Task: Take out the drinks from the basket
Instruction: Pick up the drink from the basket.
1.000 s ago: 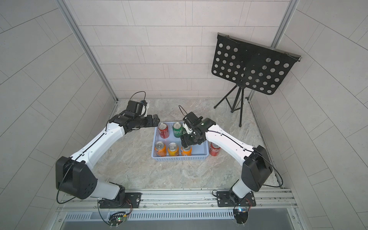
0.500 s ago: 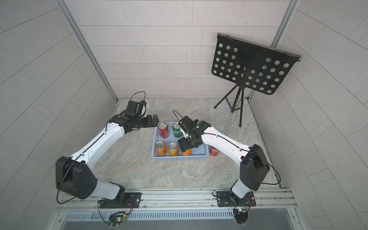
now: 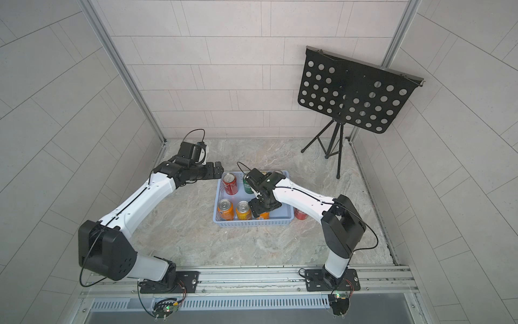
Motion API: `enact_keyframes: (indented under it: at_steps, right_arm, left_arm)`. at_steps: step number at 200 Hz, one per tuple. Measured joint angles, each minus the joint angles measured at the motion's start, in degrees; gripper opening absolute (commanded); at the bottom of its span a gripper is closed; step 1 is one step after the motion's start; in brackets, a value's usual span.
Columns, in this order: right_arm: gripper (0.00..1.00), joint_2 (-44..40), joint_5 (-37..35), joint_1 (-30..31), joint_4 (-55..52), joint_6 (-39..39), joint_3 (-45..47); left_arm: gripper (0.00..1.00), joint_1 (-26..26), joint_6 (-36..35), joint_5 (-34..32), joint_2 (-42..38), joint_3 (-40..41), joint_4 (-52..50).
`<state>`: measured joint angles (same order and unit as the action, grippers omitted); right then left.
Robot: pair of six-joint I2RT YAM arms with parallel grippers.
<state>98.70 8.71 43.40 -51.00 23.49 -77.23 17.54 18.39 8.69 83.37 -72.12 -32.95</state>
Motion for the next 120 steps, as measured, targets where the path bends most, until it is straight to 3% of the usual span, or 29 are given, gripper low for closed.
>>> enact_keyframes:
  at_steps: [36, 82, 120]
  right_arm:
    - [0.64, 0.7, -0.2, 0.1, 0.2, 0.1, -0.1]
    - [0.36, 0.7, -0.2, 0.1, 0.2, 0.4, -0.1]
    - [0.19, 0.6, -0.2, 0.1, 0.0, 0.7, -0.1]
  left_arm:
    - [1.0, 0.0, 0.0, -0.4, 0.0, 0.0, 0.0]
    - [1.0, 0.0, 0.0, -1.4, 0.0, 0.0, 0.0]
    - [1.0, 0.0, 0.0, -1.4, -0.1, 0.0, 0.0]
